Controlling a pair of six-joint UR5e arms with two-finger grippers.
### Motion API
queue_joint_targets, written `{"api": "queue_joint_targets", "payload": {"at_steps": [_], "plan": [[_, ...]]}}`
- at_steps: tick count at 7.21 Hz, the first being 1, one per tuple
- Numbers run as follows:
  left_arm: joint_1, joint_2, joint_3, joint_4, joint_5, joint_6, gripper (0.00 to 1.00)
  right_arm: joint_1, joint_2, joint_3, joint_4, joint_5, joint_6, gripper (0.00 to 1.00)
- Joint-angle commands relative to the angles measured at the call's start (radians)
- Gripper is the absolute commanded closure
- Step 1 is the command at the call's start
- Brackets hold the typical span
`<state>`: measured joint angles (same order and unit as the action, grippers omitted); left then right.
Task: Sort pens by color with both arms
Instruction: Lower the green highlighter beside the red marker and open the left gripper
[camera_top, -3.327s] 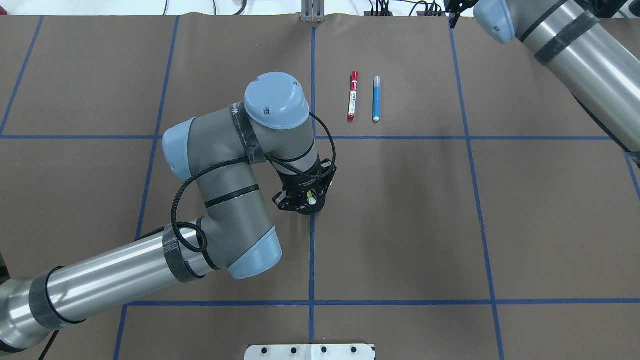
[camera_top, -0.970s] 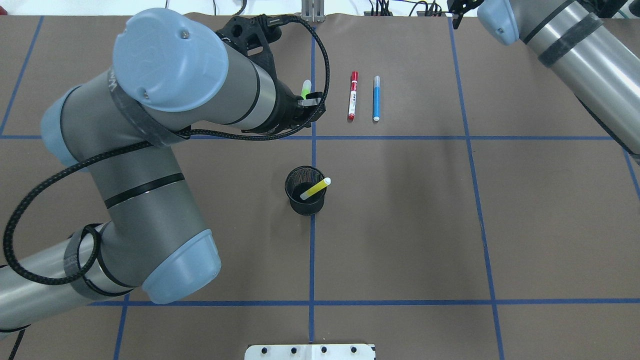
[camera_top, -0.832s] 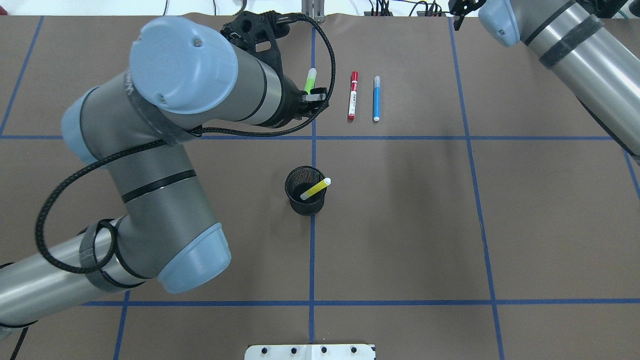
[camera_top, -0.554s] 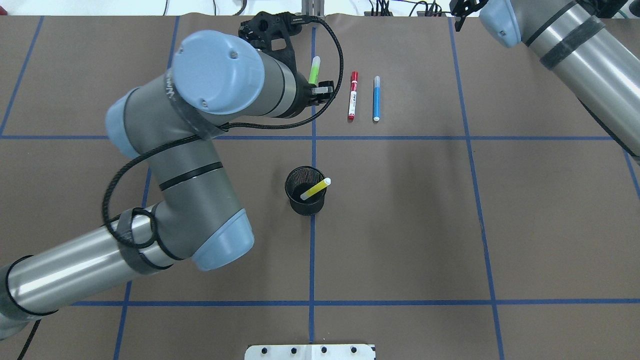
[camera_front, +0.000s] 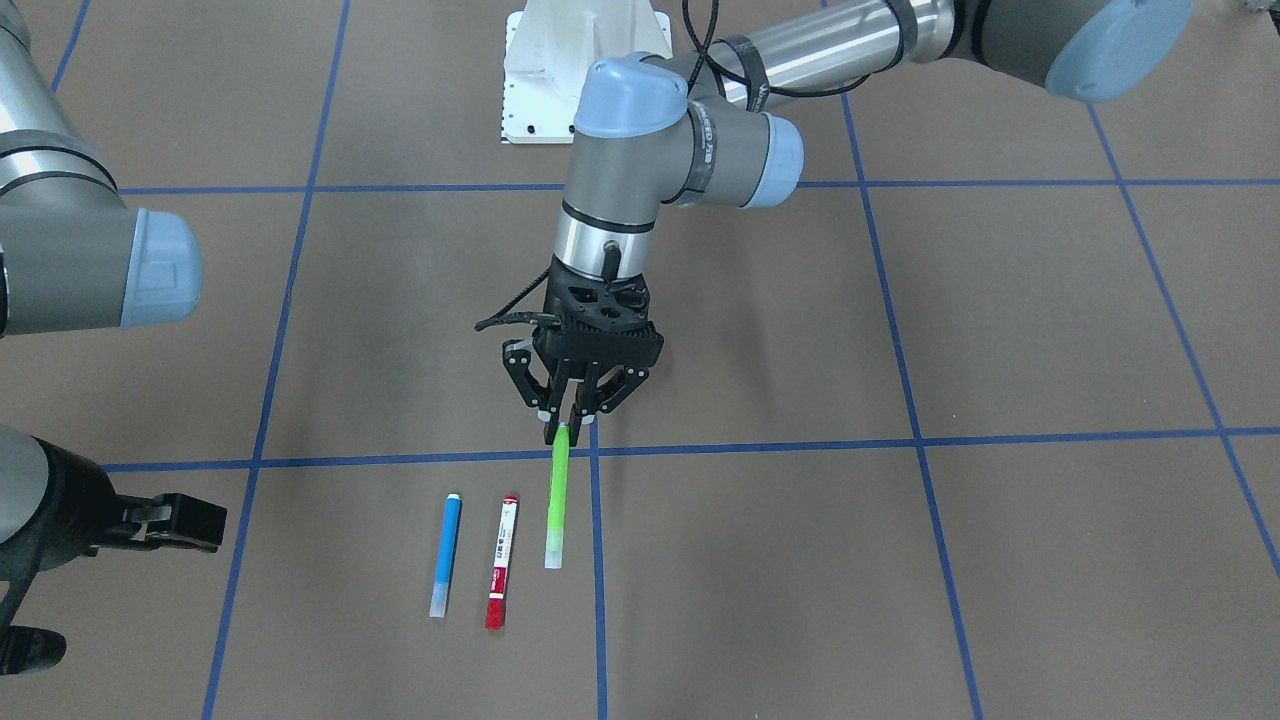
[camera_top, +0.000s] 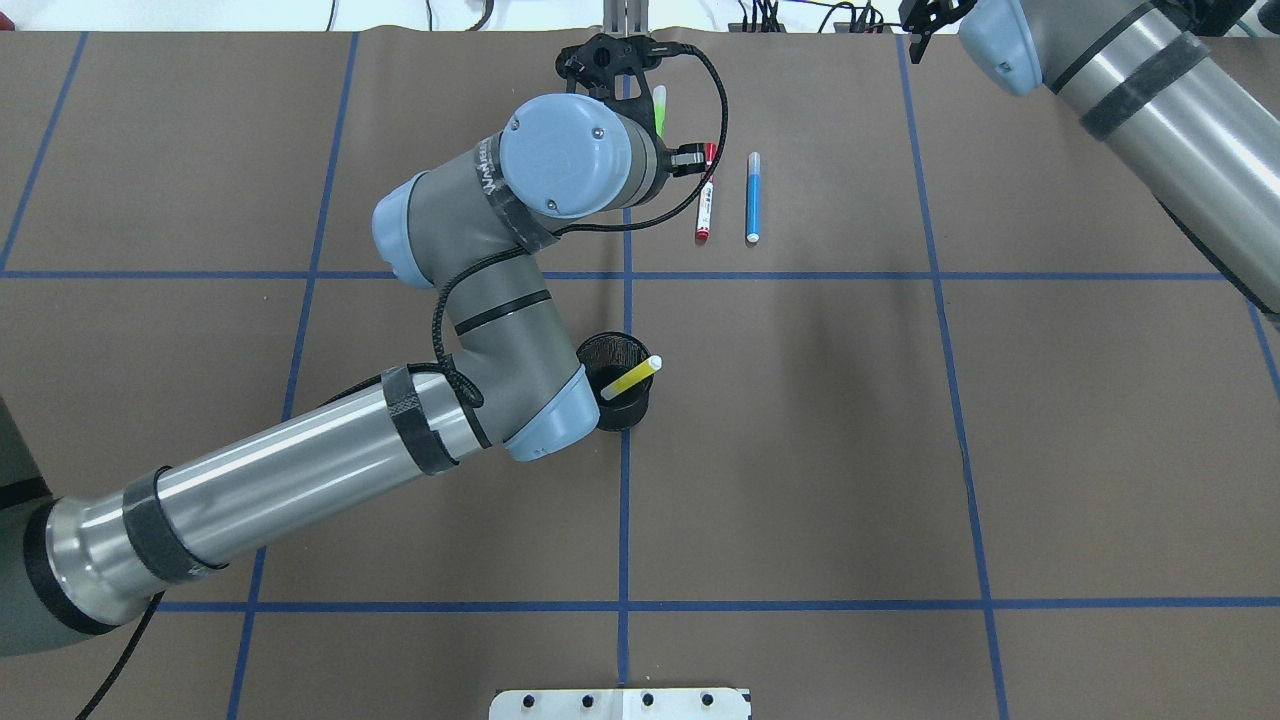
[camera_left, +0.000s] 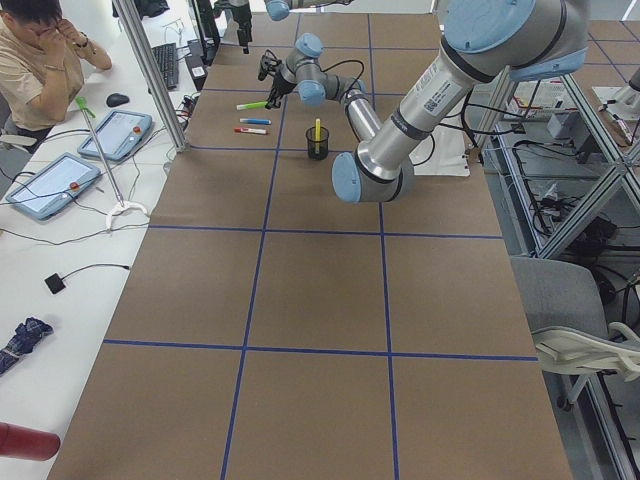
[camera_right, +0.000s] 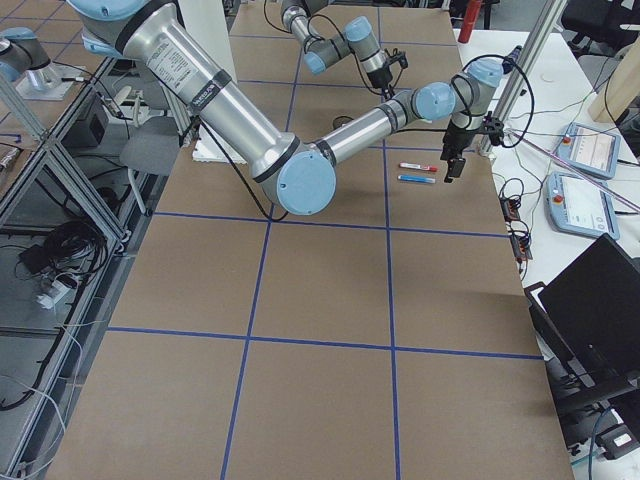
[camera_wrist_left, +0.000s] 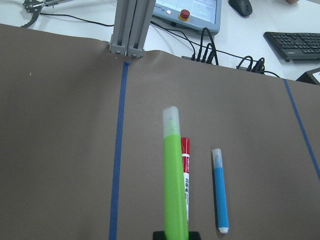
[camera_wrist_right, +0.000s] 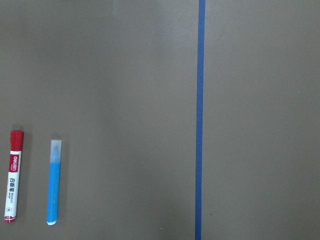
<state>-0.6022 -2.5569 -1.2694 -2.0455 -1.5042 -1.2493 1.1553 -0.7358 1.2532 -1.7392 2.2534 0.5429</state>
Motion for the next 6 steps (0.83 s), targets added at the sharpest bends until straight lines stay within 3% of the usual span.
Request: {"api": "queue_joint_targets", "payload": {"at_steps": [1,4,6], "plan": [[-0.001,-0.077,0.181,-0.064,0.033,0.025,1.0,0.0,-0.004,0.0,0.001,0.0,-0.001,0.0],[-0.007,-0.086,0.319,-0.135,0.039,0.094,1.0,-0.002,-0.013,-0.001,0.023,0.0,0.005,0.0],[-0.005,-0.091,0.338,-0.14,0.035,0.1,1.0,-0.003,-0.014,0.0,0.024,0.0,0.003,0.0]]}}
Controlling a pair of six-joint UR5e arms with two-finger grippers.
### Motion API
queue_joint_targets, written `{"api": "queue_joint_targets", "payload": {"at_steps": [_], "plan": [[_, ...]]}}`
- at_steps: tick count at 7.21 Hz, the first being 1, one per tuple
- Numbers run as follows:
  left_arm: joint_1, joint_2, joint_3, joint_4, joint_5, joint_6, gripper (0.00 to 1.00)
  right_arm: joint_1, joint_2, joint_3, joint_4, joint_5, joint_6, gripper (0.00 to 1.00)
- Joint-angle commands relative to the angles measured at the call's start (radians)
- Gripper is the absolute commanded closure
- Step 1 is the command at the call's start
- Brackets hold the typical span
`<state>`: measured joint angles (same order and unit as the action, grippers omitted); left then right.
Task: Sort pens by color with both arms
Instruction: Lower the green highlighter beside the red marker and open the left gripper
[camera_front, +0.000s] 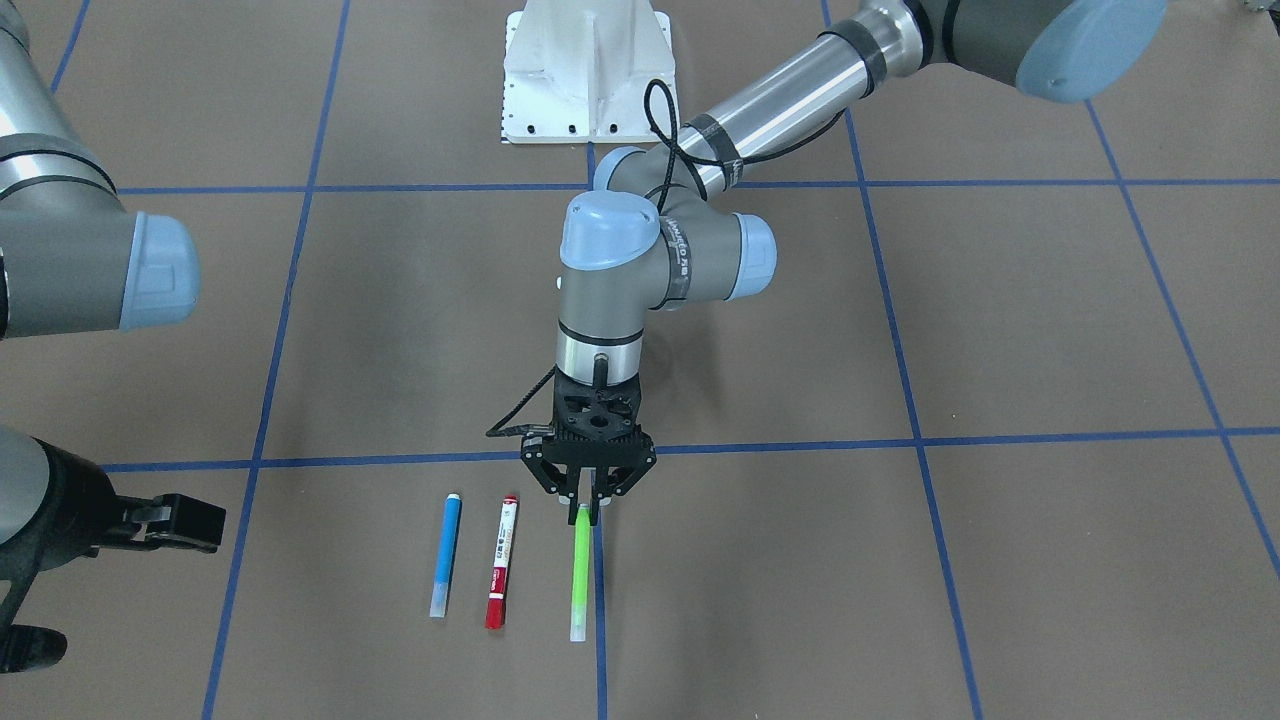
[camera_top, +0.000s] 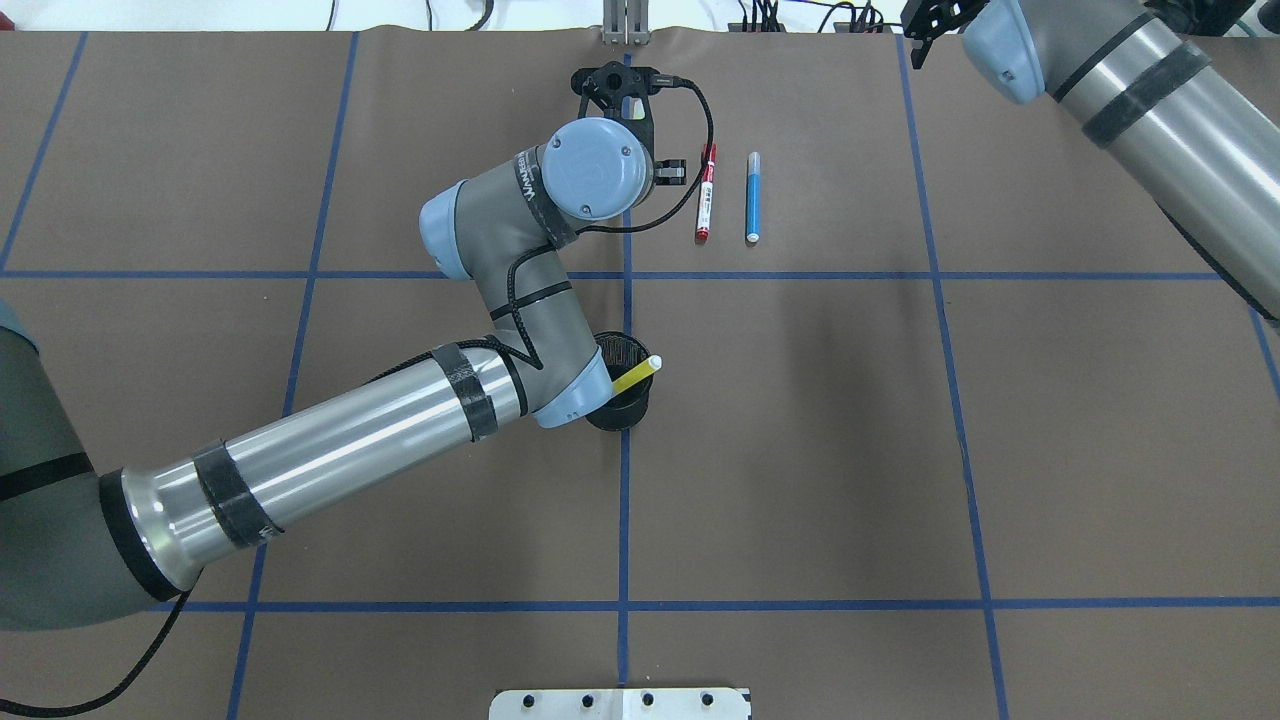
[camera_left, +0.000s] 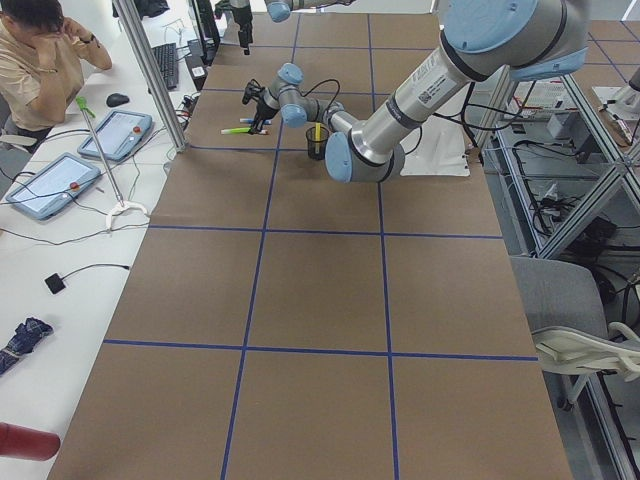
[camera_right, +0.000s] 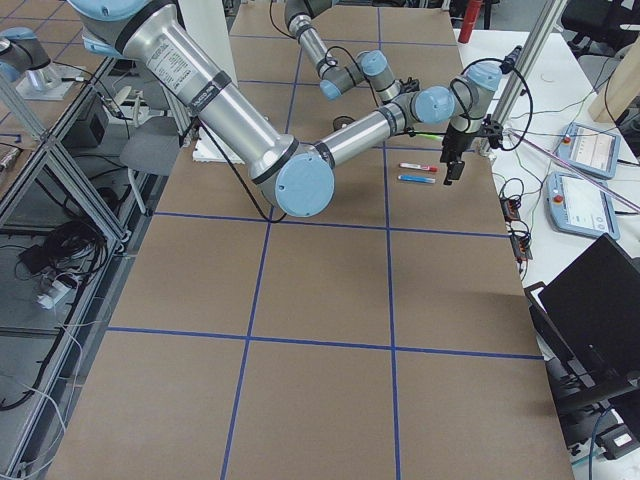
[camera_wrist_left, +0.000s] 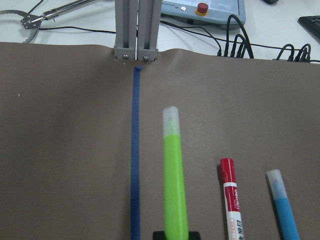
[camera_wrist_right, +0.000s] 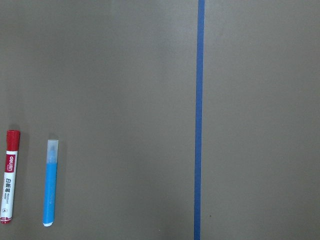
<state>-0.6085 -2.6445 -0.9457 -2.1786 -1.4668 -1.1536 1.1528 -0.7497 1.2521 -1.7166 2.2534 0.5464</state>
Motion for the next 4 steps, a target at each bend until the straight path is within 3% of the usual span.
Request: {"api": "queue_joint_targets", "payload": {"at_steps": [1,2,3,4], "plan": [[0.003,-0.003,0.018,-0.007,-0.006,0.006,1.0,-0.001,0.0,0.0,0.002,0.0,0.001,0.0],[0.004,-0.008,0.022,-0.007,-0.007,0.008,0.74,-0.001,-0.002,0.0,0.002,0.0,0.001,0.0],[0.006,-0.011,0.022,-0.007,-0.007,0.008,0.55,-0.001,0.0,0.0,0.002,0.0,0.001,0.0],[0.007,-0.014,0.022,-0.007,-0.007,0.009,0.44,-0.001,0.0,0.0,0.002,0.0,0.001,0.0]]}}
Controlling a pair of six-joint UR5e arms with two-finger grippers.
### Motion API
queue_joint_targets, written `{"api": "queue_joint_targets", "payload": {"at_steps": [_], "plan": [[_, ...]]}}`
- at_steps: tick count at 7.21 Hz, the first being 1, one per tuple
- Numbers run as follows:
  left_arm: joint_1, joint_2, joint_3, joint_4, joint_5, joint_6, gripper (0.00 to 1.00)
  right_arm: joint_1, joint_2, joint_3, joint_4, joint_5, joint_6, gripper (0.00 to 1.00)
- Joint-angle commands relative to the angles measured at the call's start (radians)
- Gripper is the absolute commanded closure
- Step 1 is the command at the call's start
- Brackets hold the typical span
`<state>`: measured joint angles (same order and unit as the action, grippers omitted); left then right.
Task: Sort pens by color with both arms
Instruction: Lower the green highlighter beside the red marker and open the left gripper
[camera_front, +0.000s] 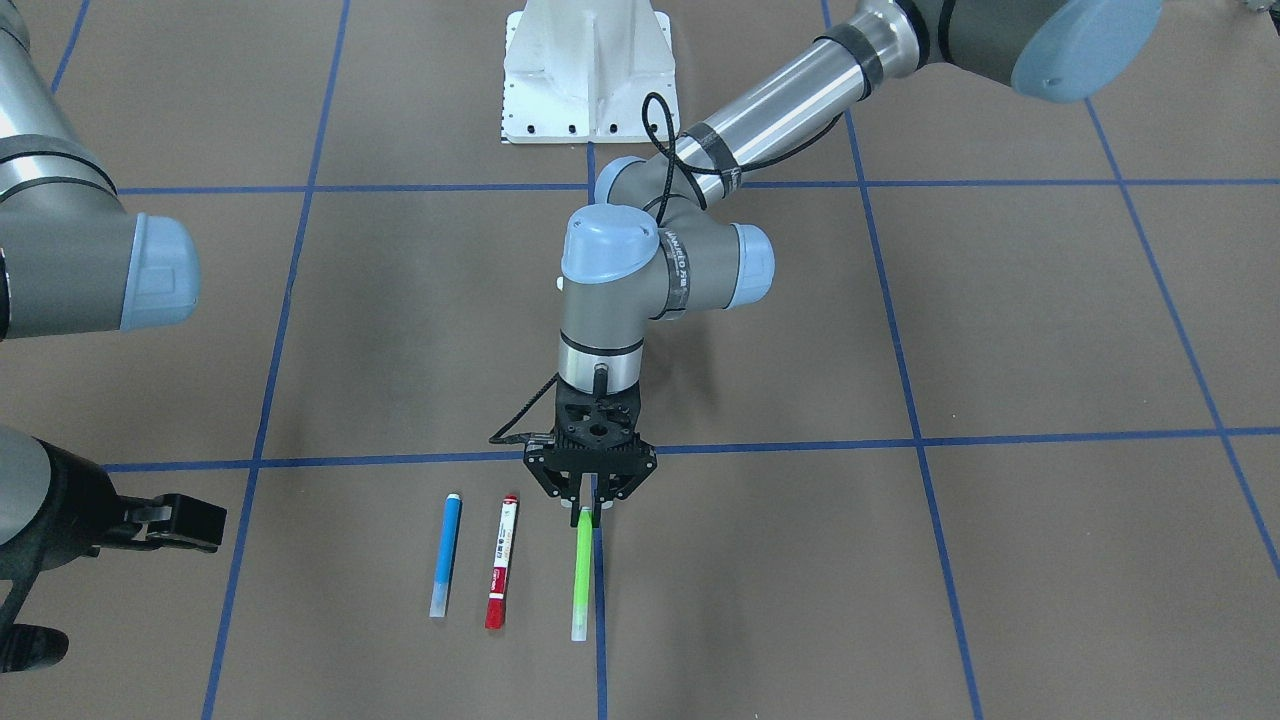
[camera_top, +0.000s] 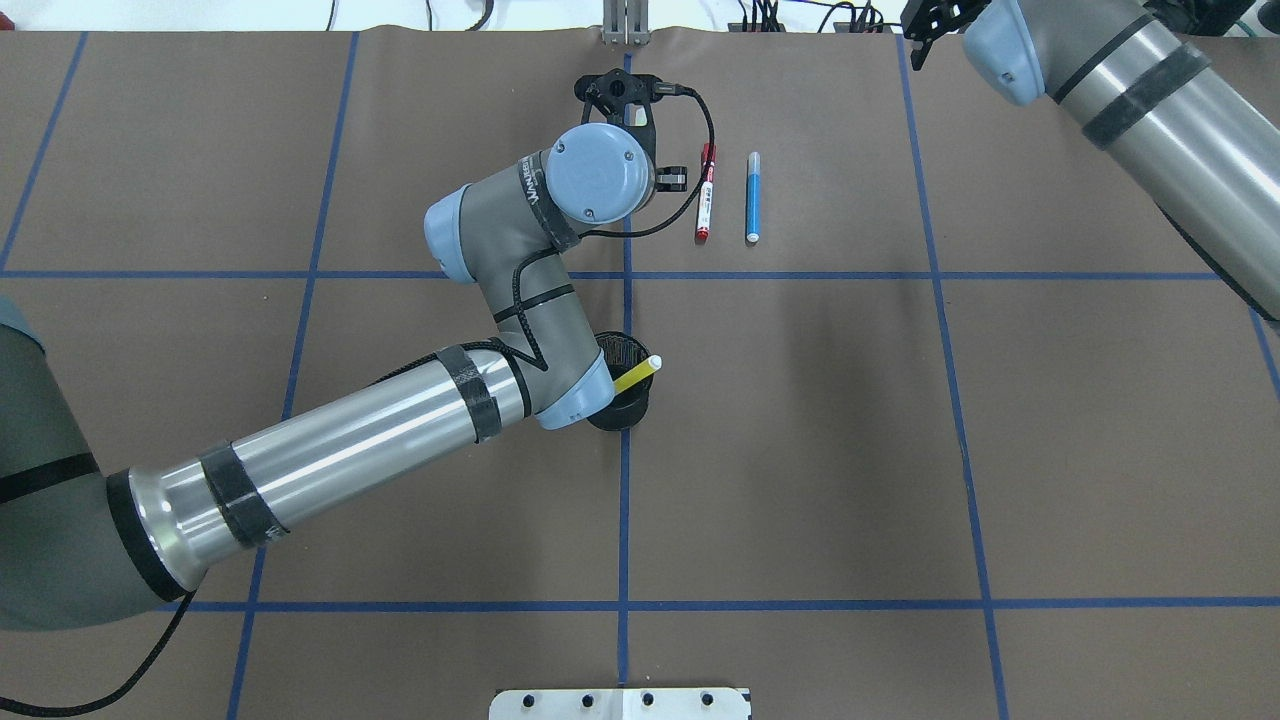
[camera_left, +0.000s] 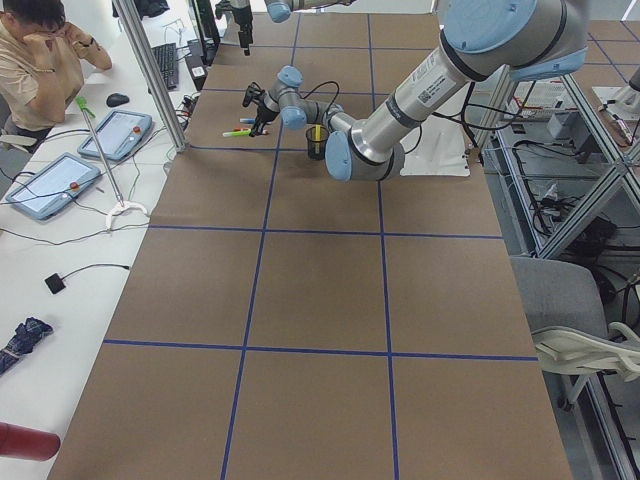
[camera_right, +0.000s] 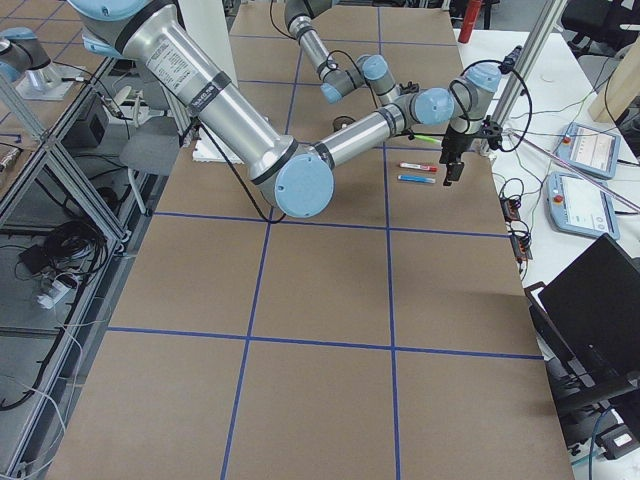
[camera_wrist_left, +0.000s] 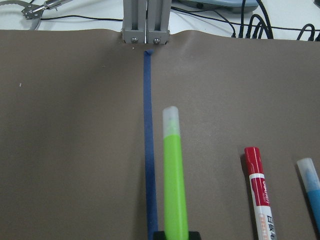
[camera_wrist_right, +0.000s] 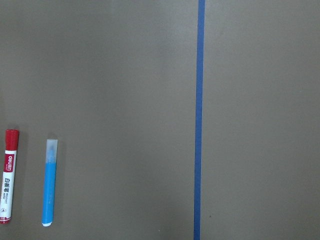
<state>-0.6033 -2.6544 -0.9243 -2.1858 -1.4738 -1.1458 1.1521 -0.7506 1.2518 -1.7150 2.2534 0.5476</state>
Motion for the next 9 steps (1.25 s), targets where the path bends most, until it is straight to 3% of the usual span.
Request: {"api": "queue_joint_targets", "payload": {"at_steps": [1,2,3,4,5,6,9], "plan": [[0.0,-0.004,0.001,0.0,0.0,0.001,0.37,-0.002,0.002,0.0,0.0,0.0,0.003,0.0],[0.0,-0.004,-0.001,0.0,0.0,0.003,0.26,-0.002,0.002,0.0,0.0,0.0,0.003,0.0],[0.0,-0.004,-0.004,0.0,0.001,0.003,0.08,-0.002,0.004,0.001,0.0,0.0,0.005,0.0],[-0.004,-0.004,-0.016,0.001,-0.002,-0.005,0.01,-0.003,0.01,0.001,0.0,0.0,0.002,0.0],[-0.018,-0.004,-0.031,0.004,-0.009,-0.011,0.0,-0.005,0.005,0.035,0.0,0.0,-0.006,0.0],[-0.056,0.005,-0.068,0.024,-0.098,-0.011,0.0,-0.005,0.01,0.046,0.006,0.003,-0.005,0.0],[-0.169,0.154,-0.336,0.245,-0.366,0.008,0.0,-0.02,0.01,0.113,0.005,0.006,-0.006,0.0]]}}
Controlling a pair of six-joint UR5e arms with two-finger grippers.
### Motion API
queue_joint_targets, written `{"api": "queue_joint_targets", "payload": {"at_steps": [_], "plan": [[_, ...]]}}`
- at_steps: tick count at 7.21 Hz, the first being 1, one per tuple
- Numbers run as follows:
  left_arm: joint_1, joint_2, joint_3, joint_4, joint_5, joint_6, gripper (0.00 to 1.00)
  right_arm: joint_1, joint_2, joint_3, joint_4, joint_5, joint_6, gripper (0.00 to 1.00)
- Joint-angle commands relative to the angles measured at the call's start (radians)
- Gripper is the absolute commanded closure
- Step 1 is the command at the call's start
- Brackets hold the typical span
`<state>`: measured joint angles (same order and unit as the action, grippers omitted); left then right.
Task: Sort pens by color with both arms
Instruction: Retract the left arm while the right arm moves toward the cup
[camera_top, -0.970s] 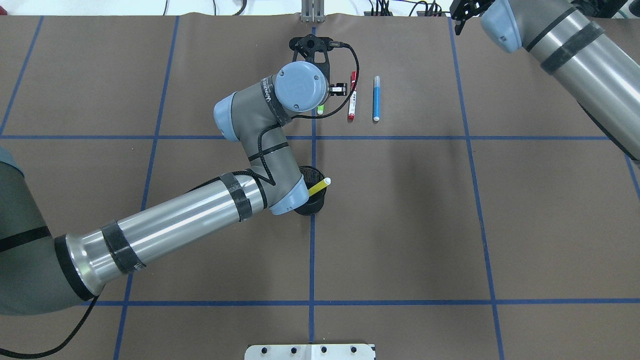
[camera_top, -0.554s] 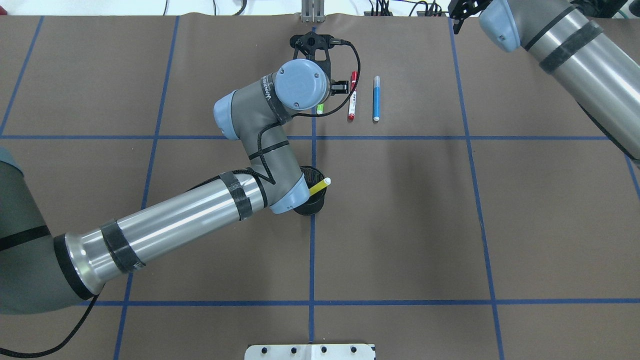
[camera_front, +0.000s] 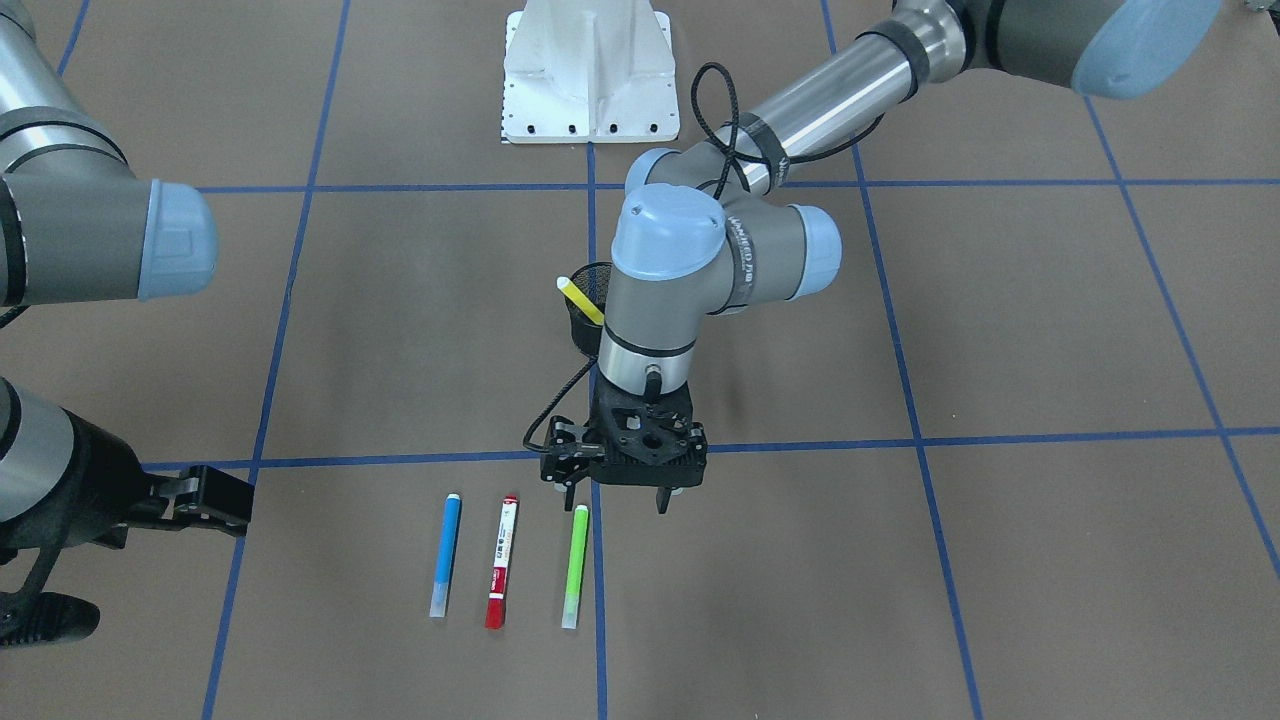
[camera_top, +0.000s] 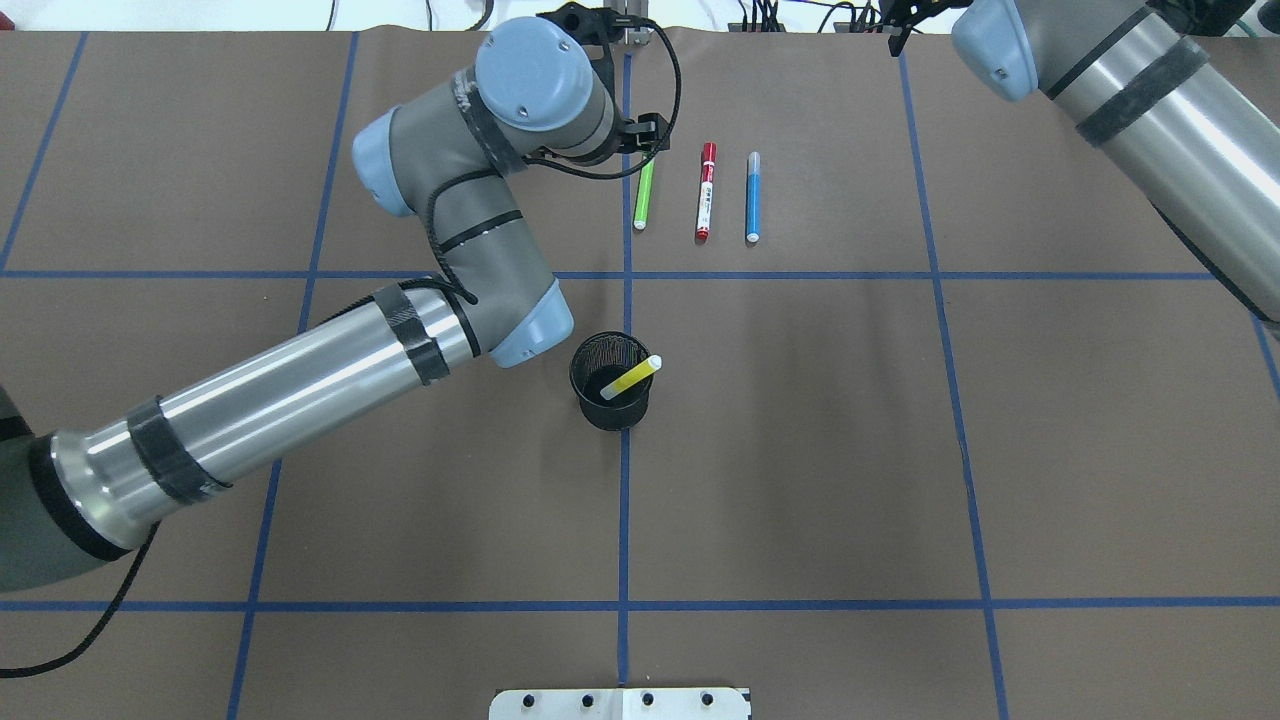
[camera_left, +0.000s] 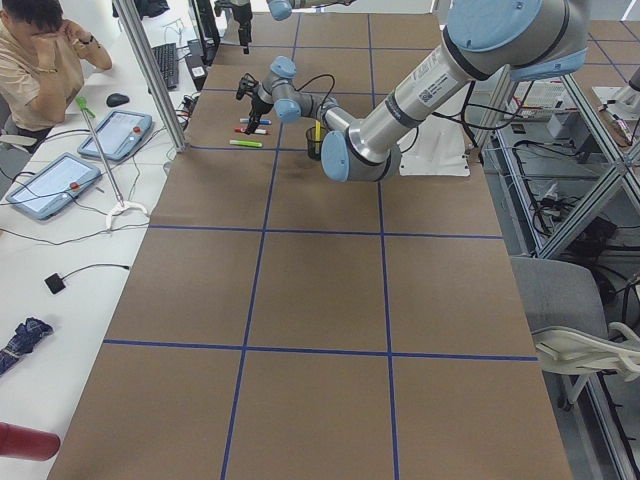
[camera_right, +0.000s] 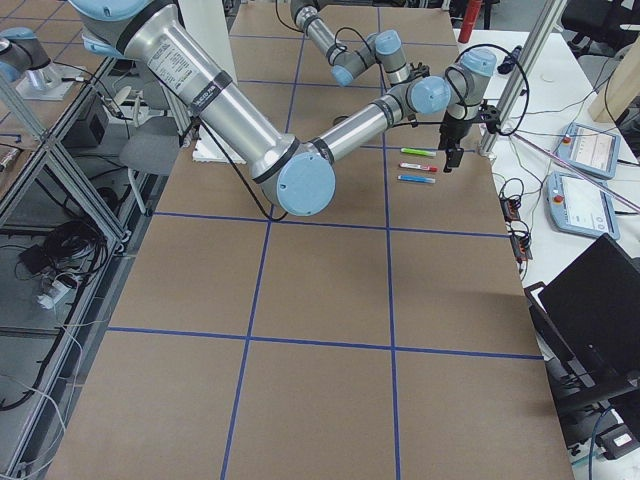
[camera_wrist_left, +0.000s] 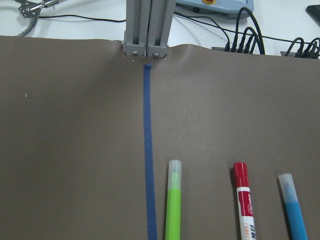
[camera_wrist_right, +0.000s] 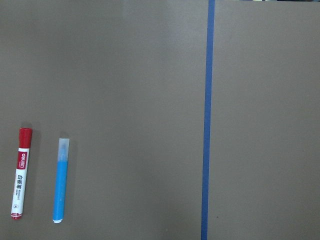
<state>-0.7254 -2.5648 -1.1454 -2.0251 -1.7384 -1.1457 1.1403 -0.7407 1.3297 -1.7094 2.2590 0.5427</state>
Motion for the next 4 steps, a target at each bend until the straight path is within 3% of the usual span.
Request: {"api": "queue_joint_targets", "payload": {"at_steps": [1,2,4], "plan": [[-0.075,0.131,-0.196,0.1,-0.152,0.056,0.0,-0.02,0.003,0.054,-0.001,-0.007,-0.001,0.01],[-0.109,0.218,-0.283,0.118,-0.188,0.114,0.0,-0.033,0.001,0.093,-0.001,-0.01,0.0,0.02],[-0.181,0.297,-0.446,0.317,-0.271,0.257,0.0,-0.06,0.001,0.153,-0.001,0.007,0.014,0.02]]}}
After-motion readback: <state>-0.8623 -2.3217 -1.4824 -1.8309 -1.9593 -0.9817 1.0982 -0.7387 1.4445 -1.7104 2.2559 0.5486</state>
